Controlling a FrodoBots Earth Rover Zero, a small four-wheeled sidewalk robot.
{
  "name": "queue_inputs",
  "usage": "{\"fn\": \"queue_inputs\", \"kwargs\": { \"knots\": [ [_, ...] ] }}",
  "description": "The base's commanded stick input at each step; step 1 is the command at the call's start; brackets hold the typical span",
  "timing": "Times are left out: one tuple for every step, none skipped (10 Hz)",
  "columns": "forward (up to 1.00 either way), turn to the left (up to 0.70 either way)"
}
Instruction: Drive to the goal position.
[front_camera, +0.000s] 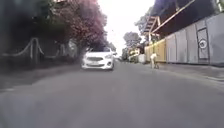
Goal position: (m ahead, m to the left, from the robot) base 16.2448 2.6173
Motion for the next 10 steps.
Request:
{"fn": "queue_inputs", "kwargs": {
  "knots": [
    [1.0, -0.39],
    [1.0, -0.39],
    [1.0, -0.37],
    [1.0, -0.01],
    [1.0, 0.01],
    [1.0, -0.16],
    [1.0, -0.38],
    [1.0, -0.3],
    [1.0, -0.05],
    [1.0, 0.01]
  ]
}}
